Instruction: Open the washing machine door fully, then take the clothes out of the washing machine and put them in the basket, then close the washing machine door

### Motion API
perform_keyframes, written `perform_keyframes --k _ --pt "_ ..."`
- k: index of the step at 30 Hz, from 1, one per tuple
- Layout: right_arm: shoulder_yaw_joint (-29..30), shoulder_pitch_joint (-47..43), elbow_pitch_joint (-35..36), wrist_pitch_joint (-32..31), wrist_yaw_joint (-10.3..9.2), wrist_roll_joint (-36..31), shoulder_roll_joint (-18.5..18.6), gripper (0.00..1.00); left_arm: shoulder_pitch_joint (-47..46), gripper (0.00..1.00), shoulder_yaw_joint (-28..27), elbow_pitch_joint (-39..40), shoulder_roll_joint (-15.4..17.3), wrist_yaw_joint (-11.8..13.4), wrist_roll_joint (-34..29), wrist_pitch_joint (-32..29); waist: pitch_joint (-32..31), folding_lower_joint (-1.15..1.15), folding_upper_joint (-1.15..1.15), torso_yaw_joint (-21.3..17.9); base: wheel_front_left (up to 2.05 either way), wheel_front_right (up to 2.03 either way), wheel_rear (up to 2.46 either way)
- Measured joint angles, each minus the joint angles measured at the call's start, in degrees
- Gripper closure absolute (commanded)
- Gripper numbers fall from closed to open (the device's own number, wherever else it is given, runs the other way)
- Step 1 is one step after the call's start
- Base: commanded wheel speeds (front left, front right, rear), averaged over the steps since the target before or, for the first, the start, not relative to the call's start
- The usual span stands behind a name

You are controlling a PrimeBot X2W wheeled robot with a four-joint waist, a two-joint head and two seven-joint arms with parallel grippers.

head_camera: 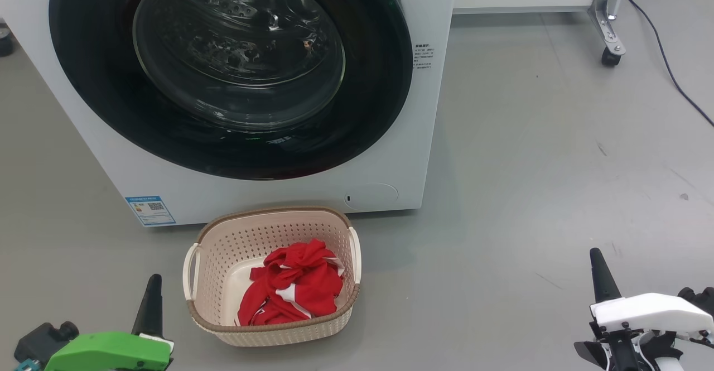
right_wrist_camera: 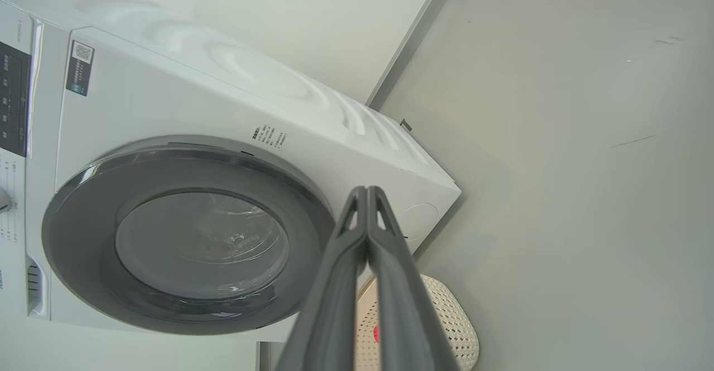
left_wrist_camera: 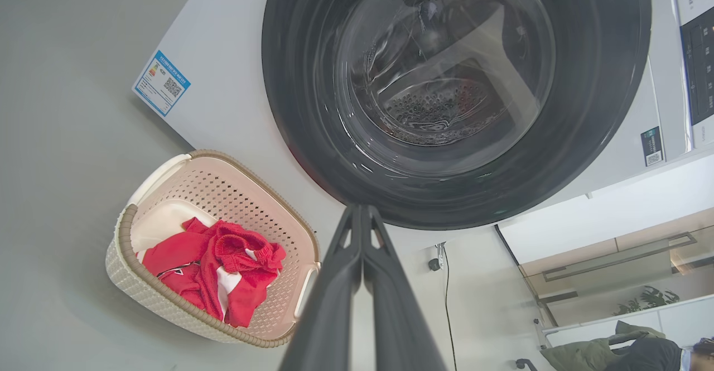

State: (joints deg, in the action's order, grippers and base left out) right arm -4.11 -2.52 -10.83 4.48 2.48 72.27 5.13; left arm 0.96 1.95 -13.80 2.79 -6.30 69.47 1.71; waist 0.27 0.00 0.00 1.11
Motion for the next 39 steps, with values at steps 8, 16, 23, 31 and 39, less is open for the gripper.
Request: perform_keyframes --k 8,16,23,31,39 --pt "1.31 1.29 -0.78 -1.26 0.99 7.05 0.42 1.0 -1.04 1.0 -1.0 -0.46 0.14 -0.05 6.79 -1.67 -0.02 0.0 0.0 -0.31 0.0 0.0 0.0" --pt "2.43 2.36 -1.56 -2.68 2.09 13.41 0.79 1.0 -1.81 1.0 -1.88 -0.8 0.29 -0.12 12.66 -2.96 -0.04 0.0 0.0 -0.59 0.0 0.0 0.0" --pt "3.48 3.35 -2.29 -3.77 2.8 18.92 1.09 1.0 -2.75 1.0 -2.57 -1.14 0.4 -0.14 18.46 -4.27 -0.05 0.0 0.0 -0.83 0.0 0.0 0.0" --pt "4.67 4.48 -2.96 -4.77 3.53 24.88 1.42 1.0 -3.82 1.0 -3.57 -1.56 0.59 -0.58 24.04 -5.71 -0.07 0.0 0.0 -1.09 0.0 0.0 0.0" --pt "4.79 4.7 -3.36 -5.19 3.65 25.19 1.49 1.0 -4.0 1.0 -3.65 -1.82 0.6 -0.58 24.84 -5.7 -0.08 0.0 0.0 -1.09 0.0 0.0 0.0"
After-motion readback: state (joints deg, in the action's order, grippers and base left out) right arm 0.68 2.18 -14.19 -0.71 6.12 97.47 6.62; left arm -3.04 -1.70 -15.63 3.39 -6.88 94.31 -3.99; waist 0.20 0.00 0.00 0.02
